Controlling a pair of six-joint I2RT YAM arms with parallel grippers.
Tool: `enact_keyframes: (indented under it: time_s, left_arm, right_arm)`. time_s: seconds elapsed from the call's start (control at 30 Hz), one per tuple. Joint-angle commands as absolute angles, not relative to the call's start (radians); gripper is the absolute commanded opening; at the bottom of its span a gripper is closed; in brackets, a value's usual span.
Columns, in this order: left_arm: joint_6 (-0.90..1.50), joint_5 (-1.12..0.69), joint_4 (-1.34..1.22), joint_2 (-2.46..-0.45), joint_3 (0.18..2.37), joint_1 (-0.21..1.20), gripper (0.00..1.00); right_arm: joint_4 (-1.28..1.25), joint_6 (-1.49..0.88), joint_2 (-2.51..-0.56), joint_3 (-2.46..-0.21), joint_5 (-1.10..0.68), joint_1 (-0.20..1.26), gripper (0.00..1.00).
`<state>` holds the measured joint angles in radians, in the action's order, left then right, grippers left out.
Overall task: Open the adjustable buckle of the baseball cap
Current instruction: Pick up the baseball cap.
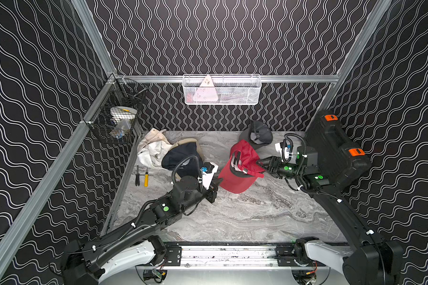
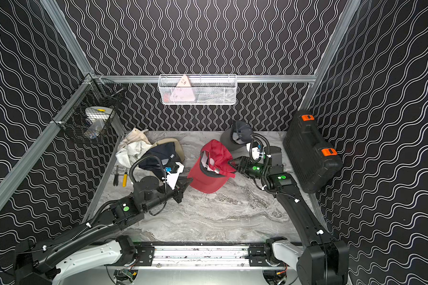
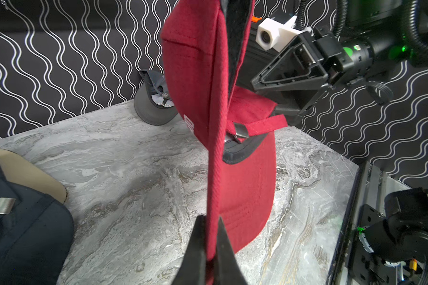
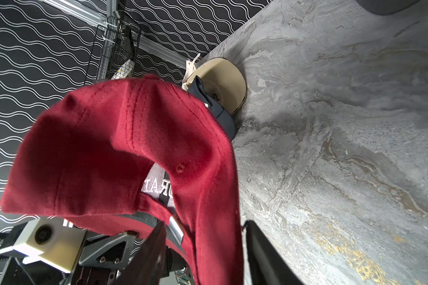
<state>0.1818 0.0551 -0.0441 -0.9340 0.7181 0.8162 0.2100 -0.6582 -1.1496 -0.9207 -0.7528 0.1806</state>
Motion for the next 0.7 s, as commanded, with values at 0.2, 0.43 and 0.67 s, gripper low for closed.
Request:
enact_keyframes:
  time_s: [0.2, 0.43, 0.67]
  left_arm:
    - [0.183, 0.069, -0.081, -0.948, 0.726, 0.825, 0.00]
    - [0.192, 0.106, -0.027, -0.966, 0.737, 0.825, 0.05]
    - [0.174, 0.107, 0.068, -0.973, 0.771, 0.832, 0.59]
  right_arm:
    - [0.157, -0.675, -1.117, -0.910, -0.779, 0.184, 0.05]
    - [0.195, -0.657, -1.072, -0.930, -0.777, 0.184, 0.00]
    - [0.225, -0.658, -1.015, -0.953, -0.735, 0.180, 0.00]
